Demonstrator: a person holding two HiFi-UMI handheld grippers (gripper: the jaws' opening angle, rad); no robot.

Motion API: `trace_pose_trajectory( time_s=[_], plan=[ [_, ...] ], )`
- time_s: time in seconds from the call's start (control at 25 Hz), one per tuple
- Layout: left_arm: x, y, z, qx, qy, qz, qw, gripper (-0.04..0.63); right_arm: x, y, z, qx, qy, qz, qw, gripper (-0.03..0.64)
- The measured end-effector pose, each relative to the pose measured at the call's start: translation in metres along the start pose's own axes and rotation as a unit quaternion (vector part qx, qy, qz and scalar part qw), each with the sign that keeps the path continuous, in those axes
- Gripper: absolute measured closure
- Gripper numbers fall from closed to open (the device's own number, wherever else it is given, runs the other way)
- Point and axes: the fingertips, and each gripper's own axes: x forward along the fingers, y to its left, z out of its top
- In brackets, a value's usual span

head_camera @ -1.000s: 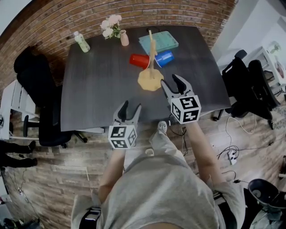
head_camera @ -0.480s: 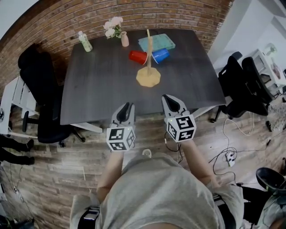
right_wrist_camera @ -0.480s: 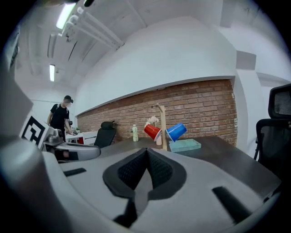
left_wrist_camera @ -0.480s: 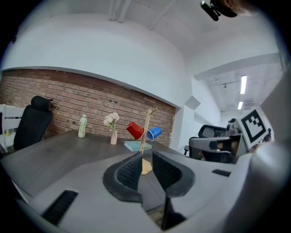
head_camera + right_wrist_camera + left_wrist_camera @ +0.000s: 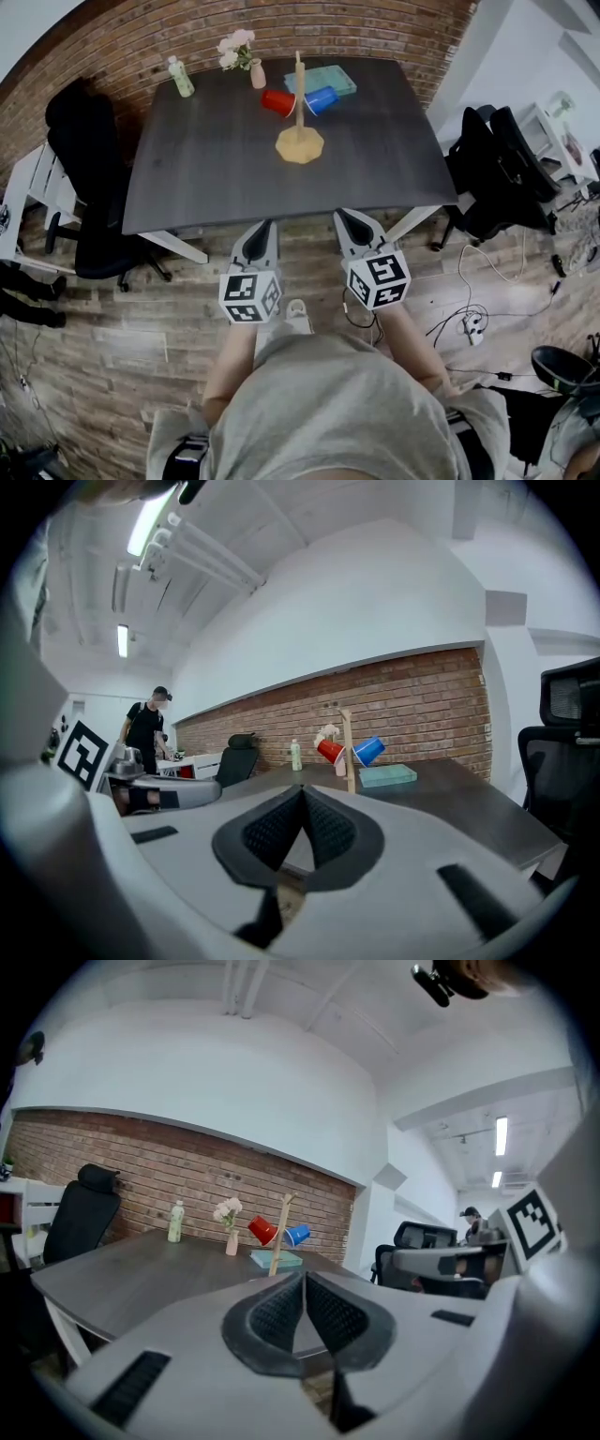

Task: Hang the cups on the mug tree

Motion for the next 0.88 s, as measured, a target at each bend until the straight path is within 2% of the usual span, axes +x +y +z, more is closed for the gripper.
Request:
trace_pose_trajectory(
  time_s=[0.32,0.88],
  plan=[
    [-0.051,-0.047,-0.015,0.002,0.000,-0.003,1.0000,0.583,-0.068,0.027,-0.007,0.001,-0.009,0.025,1.000,0.618],
    [-0.125,-0.097,-0.034,0.021,-0.003,-0.008,0.9997,0.583,-0.154,0.058,-0.023,0.002,-0.028,0.024,0.999,0.618]
  ],
)
